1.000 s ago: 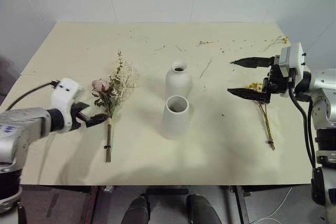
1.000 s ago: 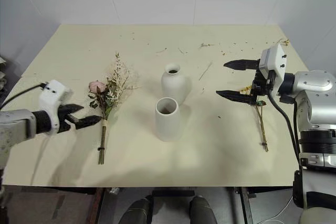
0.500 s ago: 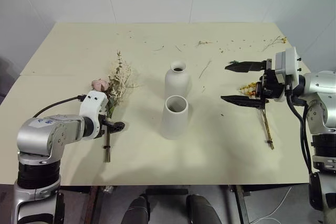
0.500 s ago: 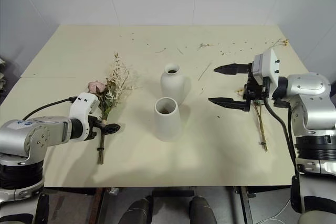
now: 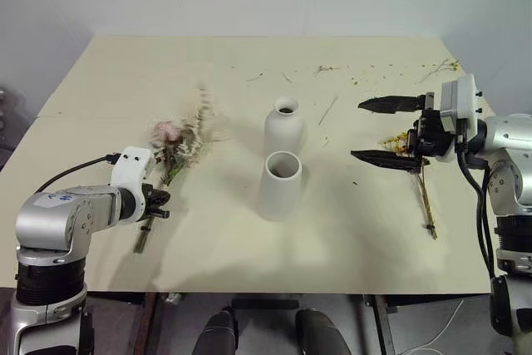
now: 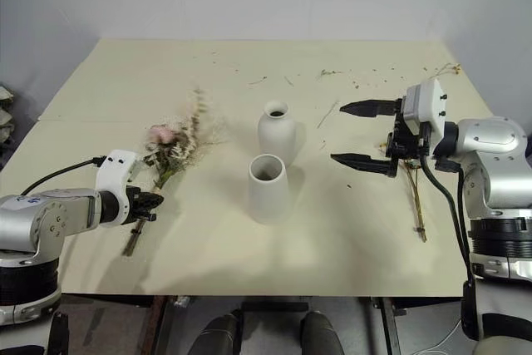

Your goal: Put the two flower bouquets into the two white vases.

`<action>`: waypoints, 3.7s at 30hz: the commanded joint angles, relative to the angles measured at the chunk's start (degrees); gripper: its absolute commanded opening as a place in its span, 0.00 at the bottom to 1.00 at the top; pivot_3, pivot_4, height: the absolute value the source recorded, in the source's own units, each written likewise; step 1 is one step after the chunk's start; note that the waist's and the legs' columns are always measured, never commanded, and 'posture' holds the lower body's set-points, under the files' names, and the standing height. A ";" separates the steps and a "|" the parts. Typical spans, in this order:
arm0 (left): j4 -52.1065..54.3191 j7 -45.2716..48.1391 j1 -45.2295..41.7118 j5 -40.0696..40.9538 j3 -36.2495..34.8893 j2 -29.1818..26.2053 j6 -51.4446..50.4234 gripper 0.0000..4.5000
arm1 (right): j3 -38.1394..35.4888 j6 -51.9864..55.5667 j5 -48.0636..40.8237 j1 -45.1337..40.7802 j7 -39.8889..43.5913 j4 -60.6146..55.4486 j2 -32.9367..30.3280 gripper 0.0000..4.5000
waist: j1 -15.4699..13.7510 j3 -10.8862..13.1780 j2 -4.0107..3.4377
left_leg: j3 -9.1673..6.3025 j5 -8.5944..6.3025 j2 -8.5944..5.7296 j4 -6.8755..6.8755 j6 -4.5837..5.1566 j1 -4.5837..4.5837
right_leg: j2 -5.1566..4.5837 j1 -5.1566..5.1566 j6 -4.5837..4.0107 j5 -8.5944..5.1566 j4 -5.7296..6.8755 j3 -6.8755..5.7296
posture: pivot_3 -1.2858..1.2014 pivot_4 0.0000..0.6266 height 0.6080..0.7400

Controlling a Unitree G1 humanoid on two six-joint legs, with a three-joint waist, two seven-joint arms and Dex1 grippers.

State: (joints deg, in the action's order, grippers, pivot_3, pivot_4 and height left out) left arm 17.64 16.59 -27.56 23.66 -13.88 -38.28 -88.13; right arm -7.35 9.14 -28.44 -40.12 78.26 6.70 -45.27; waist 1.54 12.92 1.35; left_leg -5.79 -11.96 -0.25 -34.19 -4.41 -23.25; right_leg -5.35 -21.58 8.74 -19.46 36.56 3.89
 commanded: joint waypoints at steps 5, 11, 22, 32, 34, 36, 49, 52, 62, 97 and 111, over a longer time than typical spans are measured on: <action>-9.95 1.40 -3.40 0.29 -12.30 7.61 27.78 0.02 | -4.73 10.88 -12.41 4.85 -4.12 -18.58 -1.22 1.00 | -0.36 -0.01 0.01 | -0.02 0.02 0.00 -0.07 -0.03 -0.03 | -0.02 0.02 0.01 0.02 0.02 -0.05 | 0.52 0.24 1.00; -16.34 6.76 -11.35 6.06 -15.38 12.27 44.29 0.02 | -7.32 9.51 -13.09 9.68 -6.85 -22.23 -0.51 1.00 | -0.76 -0.15 0.29 | -0.02 -0.02 -0.04 -0.11 -0.05 -0.10 | -0.07 0.07 0.08 0.06 -0.15 -0.09 | 0.52 0.24 1.00; -35.60 26.87 -31.61 14.06 -8.43 18.34 56.47 0.02 | -11.17 6.91 -8.29 9.13 -15.76 -10.36 -0.35 1.00 | -1.34 -0.15 0.30 | -0.01 -0.04 -0.05 -0.36 0.00 -0.19 | -0.03 0.08 0.14 0.12 -0.14 -0.10 | 0.52 0.24 1.00; -54.88 40.55 -41.44 12.03 -4.44 25.74 74.32 0.02 | -13.95 4.24 -6.63 16.70 -21.43 -15.09 1.44 1.00 | -1.27 -0.14 0.30 | 0.03 -0.03 -0.02 -0.39 -0.02 -0.31 | 0.01 0.01 0.17 0.11 -0.32 -0.09 | 0.52 0.24 1.00; -60.12 41.71 -43.78 11.56 -4.81 27.10 78.41 0.02 | -14.37 4.27 -6.79 17.96 -22.51 -16.55 1.83 1.00 | -1.27 -0.14 0.30 | 0.03 -0.03 -0.03 -0.44 -0.01 -0.35 | 0.01 0.02 0.20 0.12 -0.34 -0.09 | 0.52 0.24 1.00; -64.95 42.89 -46.07 11.32 -5.22 28.12 81.76 0.02 | -14.65 4.34 -6.93 19.05 -23.49 -17.87 2.10 1.00 | -1.29 -0.14 0.30 | 0.02 -0.04 -0.05 -0.49 0.00 -0.39 | 0.00 0.02 0.22 0.13 -0.34 -0.09 | 0.52 0.24 1.00; -85.20 46.54 -53.41 6.79 -6.69 33.76 99.37 0.02 | -16.54 5.09 -8.23 23.47 -29.38 -24.77 3.32 1.00 | -1.43 -0.13 0.31 | 0.03 -0.06 -0.06 -0.49 0.04 -0.48 | 0.00 0.01 0.28 0.16 -0.49 -0.09 | 0.52 0.24 1.00; -86.32 46.98 -53.48 5.91 -6.98 34.42 100.81 0.02 | -16.73 5.18 -8.50 24.53 -30.62 -26.27 3.64 1.00 | -1.41 -0.13 0.31 | 0.03 -0.06 -0.06 -0.51 0.04 -0.53 | 0.00 0.00 0.30 0.17 -0.52 -0.10 | 0.52 0.24 1.00; -89.55 43.89 -51.19 1.48 -7.46 34.54 107.93 0.02 | -16.92 5.85 -9.52 26.50 -34.38 -29.93 4.71 1.00 | -1.42 -0.13 0.31 | 0.01 -0.08 -0.07 -0.58 0.07 -0.57 | 0.01 -0.03 0.33 0.19 -0.48 -0.10 | 0.52 0.24 1.00; -79.97 67.93 -45.54 -9.24 3.27 11.90 95.58 0.99 | -14.77 16.38 -9.66 22.45 -35.97 -24.27 0.24 1.00 | -1.25 -0.13 0.28 | -0.09 -0.14 -0.06 -0.83 0.27 -0.60 | 0.05 -0.06 0.31 0.18 -0.08 -0.13 | 0.52 0.24 1.00; -43.06 75.24 -22.15 3.86 8.58 -5.41 77.92 0.99 | -6.86 43.56 -1.35 15.56 -34.11 -6.97 -22.43 1.00 | 0.10 -0.07 0.07 | -0.12 -0.14 -0.02 -0.83 0.28 -0.58 | 0.00 -0.15 0.17 0.11 0.15 -0.10 | 0.52 0.24 1.00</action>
State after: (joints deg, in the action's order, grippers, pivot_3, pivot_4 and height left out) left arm -30.91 86.07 -51.40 24.38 -3.83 -42.58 -7.52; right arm -15.55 48.48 -30.93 -23.14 43.25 -1.72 -65.26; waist 1.64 12.85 1.42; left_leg -5.91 -12.10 -0.25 -35.01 -4.13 -23.79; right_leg -5.34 -21.72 8.88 -19.37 36.71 3.79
